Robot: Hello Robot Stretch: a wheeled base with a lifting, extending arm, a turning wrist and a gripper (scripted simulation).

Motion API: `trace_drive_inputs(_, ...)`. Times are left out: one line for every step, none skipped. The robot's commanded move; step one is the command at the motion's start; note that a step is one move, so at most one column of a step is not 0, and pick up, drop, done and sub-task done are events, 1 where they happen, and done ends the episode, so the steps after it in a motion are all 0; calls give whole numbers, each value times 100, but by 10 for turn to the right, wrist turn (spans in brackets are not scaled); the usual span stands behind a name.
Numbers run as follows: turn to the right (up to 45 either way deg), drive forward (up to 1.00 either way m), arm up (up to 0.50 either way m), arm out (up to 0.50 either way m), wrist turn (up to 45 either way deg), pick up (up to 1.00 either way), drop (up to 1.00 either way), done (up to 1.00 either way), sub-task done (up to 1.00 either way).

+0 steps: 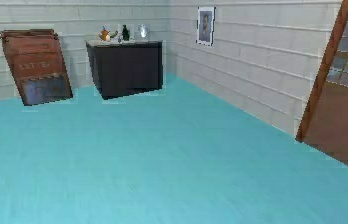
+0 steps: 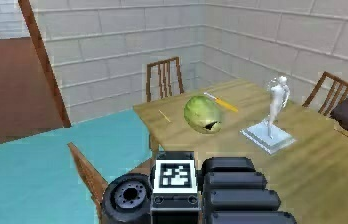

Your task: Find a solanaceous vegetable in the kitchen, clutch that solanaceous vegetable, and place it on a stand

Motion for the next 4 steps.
trace_drive_inputs(-450,0,0,0,0,0,0,0,0)
trace_drive_inputs(0,30,0,0,0,0,0,0,0)
trace_drive_inputs(450,0,0,0,0,0,0,0,0)
trace_drive_inputs(420,0,0,0,0,0,0,0,0)
